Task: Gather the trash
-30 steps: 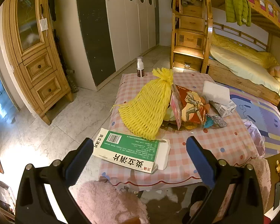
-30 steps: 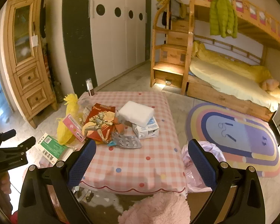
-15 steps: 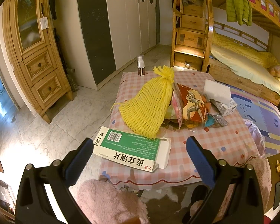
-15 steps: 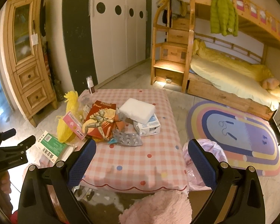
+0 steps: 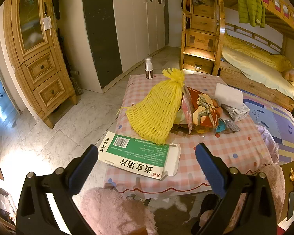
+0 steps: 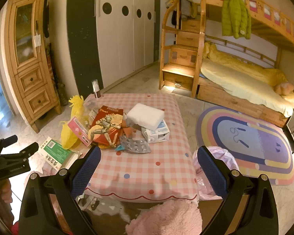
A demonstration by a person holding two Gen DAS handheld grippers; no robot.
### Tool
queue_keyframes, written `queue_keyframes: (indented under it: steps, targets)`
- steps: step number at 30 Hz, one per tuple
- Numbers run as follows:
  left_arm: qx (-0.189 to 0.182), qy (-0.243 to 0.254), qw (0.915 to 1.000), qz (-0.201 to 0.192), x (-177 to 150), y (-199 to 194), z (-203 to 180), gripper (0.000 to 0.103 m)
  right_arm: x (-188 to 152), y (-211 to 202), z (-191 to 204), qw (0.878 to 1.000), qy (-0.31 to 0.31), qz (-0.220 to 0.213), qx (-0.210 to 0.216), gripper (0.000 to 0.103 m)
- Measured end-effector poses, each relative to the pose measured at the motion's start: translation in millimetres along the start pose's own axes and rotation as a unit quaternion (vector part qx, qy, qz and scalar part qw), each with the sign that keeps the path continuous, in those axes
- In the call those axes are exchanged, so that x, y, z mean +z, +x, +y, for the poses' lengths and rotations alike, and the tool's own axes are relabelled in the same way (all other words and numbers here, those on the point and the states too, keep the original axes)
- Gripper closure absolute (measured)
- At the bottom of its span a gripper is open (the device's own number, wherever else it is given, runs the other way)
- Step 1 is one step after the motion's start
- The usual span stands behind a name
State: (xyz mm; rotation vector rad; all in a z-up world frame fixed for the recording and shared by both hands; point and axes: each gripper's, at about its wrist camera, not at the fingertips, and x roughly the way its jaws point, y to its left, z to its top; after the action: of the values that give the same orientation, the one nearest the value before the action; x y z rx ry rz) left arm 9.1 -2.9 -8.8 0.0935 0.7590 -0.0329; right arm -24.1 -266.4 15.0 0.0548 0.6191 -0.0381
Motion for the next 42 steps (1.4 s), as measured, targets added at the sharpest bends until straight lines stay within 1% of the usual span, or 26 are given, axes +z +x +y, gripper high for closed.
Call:
queue_keyframes:
  steps: [26, 42]
  targets:
    - [0.0, -0.001, 1.0, 0.0, 0.5, 0.1, 0.7, 0.007, 1.5, 0.1, -0.9, 1.0, 0.001, 0.0, 0.001, 0.005]
    - [0.001, -0.001, 1.0, 0.004, -2.3, 2.3, 3.3, 0.007, 0.0, 5.2, 8.5, 1.0, -0.003, 0.004, 0.004, 0.005]
